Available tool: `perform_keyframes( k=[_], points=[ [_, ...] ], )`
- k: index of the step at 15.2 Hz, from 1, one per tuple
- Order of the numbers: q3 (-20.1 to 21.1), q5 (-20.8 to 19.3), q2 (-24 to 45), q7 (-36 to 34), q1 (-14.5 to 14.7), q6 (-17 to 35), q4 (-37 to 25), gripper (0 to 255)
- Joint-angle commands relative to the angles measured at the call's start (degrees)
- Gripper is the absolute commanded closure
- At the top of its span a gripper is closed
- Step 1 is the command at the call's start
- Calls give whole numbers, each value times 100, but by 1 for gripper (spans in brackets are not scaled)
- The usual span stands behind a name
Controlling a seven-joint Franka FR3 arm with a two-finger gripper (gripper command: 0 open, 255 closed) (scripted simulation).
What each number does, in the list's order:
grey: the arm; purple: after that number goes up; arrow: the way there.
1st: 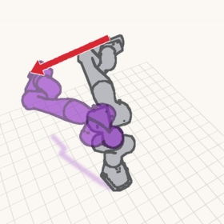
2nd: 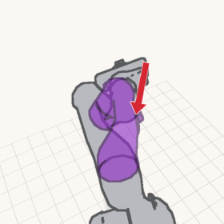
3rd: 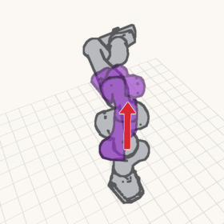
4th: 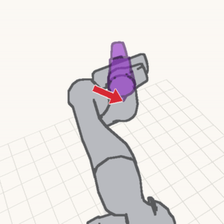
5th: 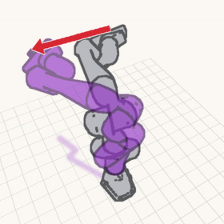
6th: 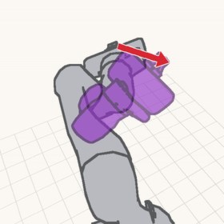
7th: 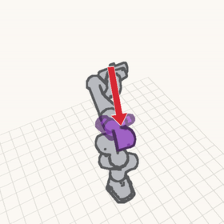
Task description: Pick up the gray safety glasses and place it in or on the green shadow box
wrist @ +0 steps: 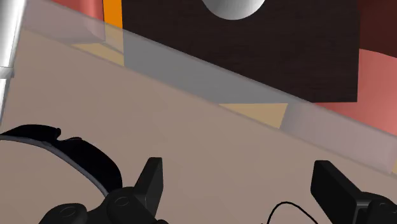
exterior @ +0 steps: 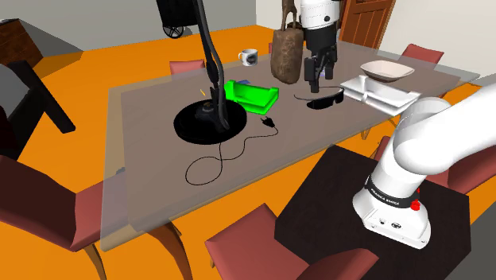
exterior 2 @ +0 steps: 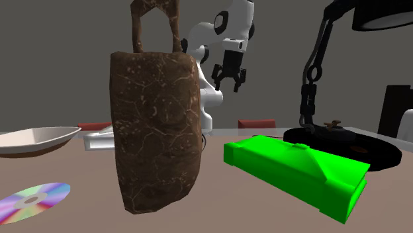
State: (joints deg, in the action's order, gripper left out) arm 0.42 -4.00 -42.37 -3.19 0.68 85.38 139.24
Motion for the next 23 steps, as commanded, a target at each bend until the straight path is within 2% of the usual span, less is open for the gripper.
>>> perform_keyframes(
  k=[1, 11, 18, 23],
  points=[
    [0, 0, 0, 0, 0, 0, 0, 0],
    [-1177, -496, 1188, 1286, -318, 1639, 160, 0],
    [-1932, -381, 2507, 2279, -397, 2697, -243, 0],
    [-2015, -350, 2715, 2376, -411, 3098, -54, 0]
  ],
)
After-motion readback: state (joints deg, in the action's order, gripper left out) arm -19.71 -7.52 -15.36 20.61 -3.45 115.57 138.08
